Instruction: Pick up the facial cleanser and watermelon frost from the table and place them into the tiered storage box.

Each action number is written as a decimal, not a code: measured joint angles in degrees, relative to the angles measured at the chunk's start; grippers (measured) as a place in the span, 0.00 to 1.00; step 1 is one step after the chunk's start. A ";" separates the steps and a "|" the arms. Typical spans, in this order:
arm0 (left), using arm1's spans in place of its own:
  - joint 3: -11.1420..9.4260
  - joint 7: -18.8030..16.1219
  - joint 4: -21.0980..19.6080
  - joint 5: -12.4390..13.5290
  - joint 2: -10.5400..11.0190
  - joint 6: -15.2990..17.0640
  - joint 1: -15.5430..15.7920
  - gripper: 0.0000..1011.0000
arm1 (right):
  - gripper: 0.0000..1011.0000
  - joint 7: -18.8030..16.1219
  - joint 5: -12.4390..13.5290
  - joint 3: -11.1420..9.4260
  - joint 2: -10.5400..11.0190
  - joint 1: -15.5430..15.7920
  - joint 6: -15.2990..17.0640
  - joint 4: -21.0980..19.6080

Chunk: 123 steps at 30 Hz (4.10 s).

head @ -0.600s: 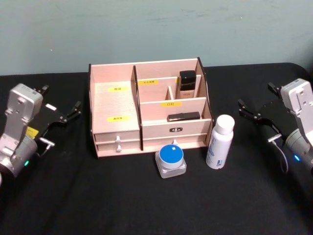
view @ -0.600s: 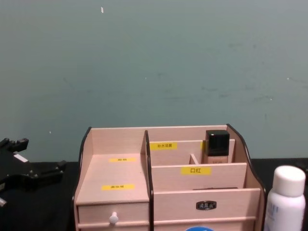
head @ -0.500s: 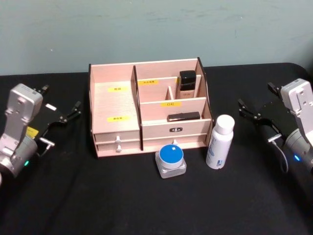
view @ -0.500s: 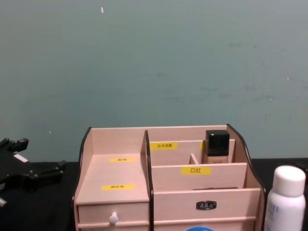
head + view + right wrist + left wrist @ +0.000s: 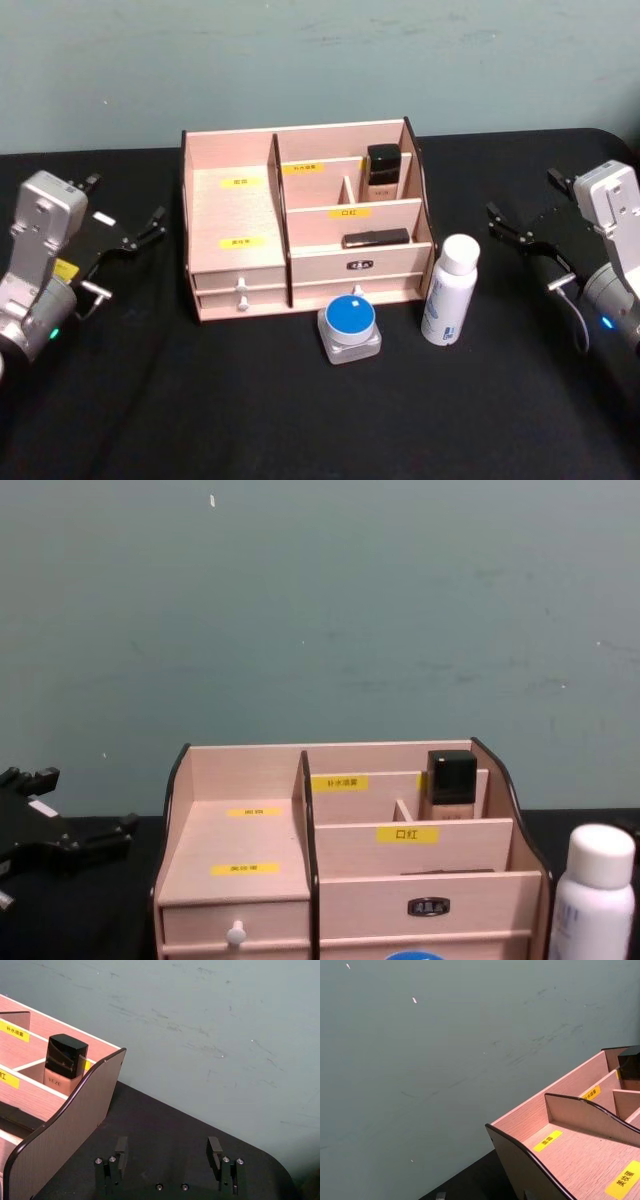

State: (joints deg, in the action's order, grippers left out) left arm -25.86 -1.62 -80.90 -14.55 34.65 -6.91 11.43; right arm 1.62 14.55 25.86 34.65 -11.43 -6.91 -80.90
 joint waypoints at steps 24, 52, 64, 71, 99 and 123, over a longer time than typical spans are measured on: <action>0.00 0.00 0.00 0.00 0.00 0.00 0.00 1.00 | 0.99 0.00 0.00 0.00 0.00 0.00 0.00 0.00; 0.00 0.00 0.00 0.00 0.00 0.00 0.00 1.00 | 0.99 -4.98 4.54 -5.13 4.48 5.59 3.17 -10.93; 0.00 0.00 0.00 0.00 0.00 0.00 0.00 1.00 | 0.99 -9.09 9.39 -12.92 12.76 16.59 4.82 -27.54; 0.00 0.00 0.00 0.00 0.00 0.00 0.00 1.00 | 0.99 -14.14 13.94 -14.94 15.40 21.78 6.81 -32.14; 0.00 0.00 0.00 0.00 0.00 0.00 0.00 1.00 | 0.99 -22.29 12.04 -8.24 8.66 15.51 16.59 -22.10; 0.00 0.00 0.00 0.00 0.00 0.00 0.00 1.00 | 0.99 -25.86 6.72 -6.15 1.36 9.08 14.99 -14.23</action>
State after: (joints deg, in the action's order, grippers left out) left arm -25.86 -1.62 -80.90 -14.55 34.65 -6.91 11.43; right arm -24.24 21.27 19.71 36.00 -2.35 8.09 -95.13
